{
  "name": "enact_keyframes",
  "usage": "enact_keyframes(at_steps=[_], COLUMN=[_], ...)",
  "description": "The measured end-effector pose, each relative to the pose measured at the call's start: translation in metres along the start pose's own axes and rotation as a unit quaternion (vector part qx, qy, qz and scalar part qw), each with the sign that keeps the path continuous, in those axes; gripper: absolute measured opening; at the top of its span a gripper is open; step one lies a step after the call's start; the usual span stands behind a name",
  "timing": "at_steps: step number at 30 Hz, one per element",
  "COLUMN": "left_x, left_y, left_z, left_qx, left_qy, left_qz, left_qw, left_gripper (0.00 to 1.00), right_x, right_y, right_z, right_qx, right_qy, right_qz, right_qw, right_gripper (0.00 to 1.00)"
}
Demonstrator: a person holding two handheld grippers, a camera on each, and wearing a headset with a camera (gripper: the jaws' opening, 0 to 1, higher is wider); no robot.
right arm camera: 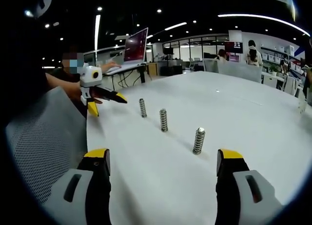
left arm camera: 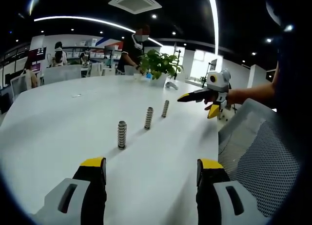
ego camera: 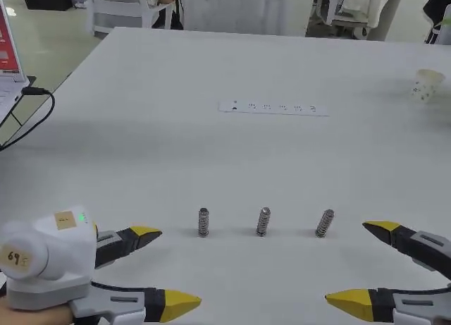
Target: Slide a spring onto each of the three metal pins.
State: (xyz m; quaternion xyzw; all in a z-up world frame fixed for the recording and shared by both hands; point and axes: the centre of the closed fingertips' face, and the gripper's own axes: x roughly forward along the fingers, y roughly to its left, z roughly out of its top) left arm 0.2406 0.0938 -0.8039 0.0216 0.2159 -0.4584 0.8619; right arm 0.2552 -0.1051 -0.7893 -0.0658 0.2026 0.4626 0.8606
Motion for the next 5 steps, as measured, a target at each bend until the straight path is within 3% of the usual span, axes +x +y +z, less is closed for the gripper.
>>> enact_keyframes(at_steps=[5], left_x=[-0.0003], left_y=[0.0007], left_z=[0.0001], left_qx=[0.000], left_qy=[0.000], left_qz=[0.001], left_qw=[1.0000], left_gripper=[0.72], right_x=[0.0003], right_y=[0.0004], right_z=[0.0007], right_qx=[-0.001], right_qy=[0.000], right_qz=[0.001], right_qw=[1.0000], right_gripper=[0.91])
